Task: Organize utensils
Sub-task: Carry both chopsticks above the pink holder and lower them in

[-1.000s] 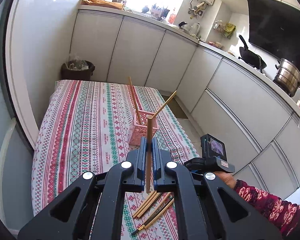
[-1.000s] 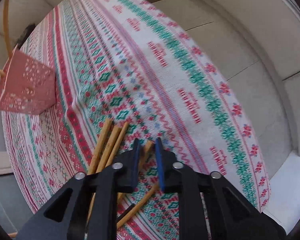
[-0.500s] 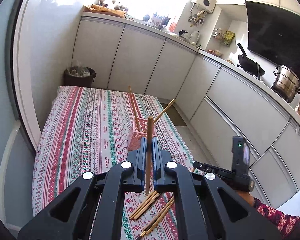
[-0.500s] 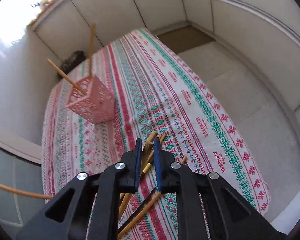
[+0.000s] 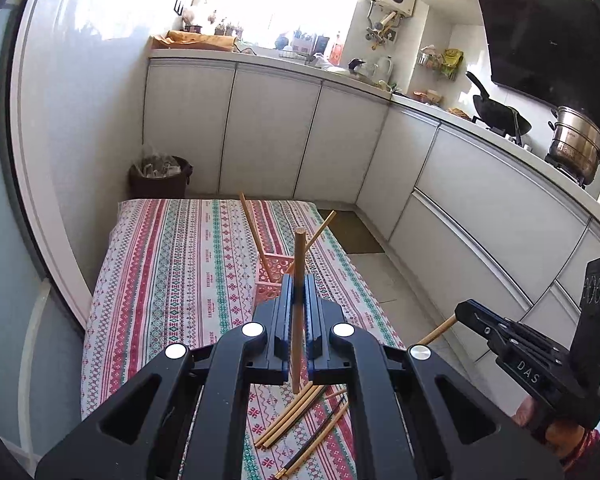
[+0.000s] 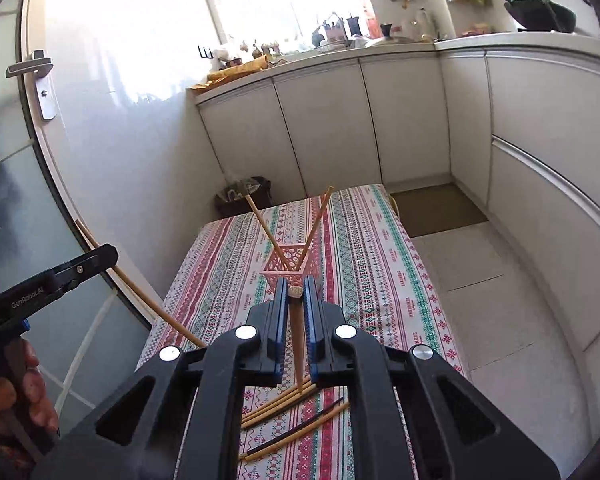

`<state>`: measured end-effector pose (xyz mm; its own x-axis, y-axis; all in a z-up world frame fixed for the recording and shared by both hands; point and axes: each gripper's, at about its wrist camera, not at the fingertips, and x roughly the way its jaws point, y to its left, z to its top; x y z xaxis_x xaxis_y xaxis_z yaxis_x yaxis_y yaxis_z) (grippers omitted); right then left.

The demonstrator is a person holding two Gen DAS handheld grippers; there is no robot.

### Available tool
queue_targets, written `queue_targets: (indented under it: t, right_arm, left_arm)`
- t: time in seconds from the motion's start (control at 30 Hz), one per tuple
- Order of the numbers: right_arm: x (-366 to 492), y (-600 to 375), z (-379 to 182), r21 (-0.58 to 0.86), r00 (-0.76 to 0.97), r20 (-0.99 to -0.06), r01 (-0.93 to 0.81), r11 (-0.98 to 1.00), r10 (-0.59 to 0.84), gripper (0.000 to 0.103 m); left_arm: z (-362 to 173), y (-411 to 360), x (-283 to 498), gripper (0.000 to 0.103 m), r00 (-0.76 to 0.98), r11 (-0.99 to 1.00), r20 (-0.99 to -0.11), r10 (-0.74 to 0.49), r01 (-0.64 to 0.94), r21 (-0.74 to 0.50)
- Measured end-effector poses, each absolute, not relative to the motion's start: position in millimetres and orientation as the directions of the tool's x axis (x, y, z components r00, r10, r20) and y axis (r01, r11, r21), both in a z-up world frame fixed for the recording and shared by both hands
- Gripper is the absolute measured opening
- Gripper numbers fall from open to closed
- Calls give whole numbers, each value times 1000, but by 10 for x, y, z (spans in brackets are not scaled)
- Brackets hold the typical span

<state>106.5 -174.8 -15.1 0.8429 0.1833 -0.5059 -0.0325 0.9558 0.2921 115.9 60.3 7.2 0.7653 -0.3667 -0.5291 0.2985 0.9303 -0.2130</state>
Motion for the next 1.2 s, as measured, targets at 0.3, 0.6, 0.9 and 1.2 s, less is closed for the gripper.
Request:
queue_targets:
  t: [0.3, 0.6, 0.9, 1.2]
  right_arm:
    - [1349, -1988, 190, 379, 857, -461, -44, 924, 230, 8]
    - [1991, -1945, 739, 339, 928, -319, -77, 938, 191, 8]
    - [2815, -1886, 475, 349, 930, -311, -79, 934, 195, 8]
    - [3079, -1696, 157, 311, 911, -365, -77, 947, 194, 8]
  left_arm:
    - [208, 429, 1490, 4, 777, 947, -540, -322, 275, -168]
    - [424, 251, 2169, 4, 819, 957, -494, -290, 254, -141]
    - [16, 87, 2939, 5, 792, 959, -542, -282, 252, -131]
    - [17, 559, 2656, 39, 855, 951, -446, -263, 151, -270]
